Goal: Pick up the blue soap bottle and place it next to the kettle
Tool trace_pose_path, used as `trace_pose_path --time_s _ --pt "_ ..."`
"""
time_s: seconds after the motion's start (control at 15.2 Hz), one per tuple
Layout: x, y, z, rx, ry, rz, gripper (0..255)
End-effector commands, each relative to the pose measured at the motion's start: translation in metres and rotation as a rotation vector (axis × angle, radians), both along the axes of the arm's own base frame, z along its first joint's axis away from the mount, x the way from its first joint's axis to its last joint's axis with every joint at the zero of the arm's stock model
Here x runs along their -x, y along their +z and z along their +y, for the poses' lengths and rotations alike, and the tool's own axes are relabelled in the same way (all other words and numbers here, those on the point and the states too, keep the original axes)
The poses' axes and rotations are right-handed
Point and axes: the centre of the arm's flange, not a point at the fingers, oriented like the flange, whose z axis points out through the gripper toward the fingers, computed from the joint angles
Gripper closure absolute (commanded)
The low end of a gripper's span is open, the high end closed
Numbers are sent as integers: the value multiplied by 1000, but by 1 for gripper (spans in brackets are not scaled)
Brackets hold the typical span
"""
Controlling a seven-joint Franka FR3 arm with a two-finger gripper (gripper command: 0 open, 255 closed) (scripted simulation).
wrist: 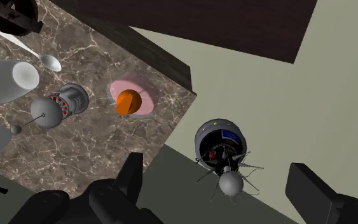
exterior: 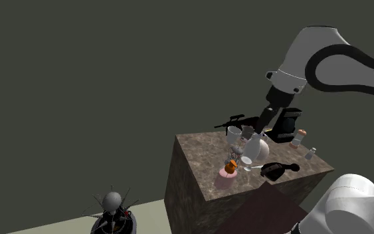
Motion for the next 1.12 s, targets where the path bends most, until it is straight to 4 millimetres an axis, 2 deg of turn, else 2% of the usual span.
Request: trace_pose_path --time_s 0.0,1.06 --pt "0 0 0 0 0 0 0" --pt "-69 -186 -75 19 15 46 0"
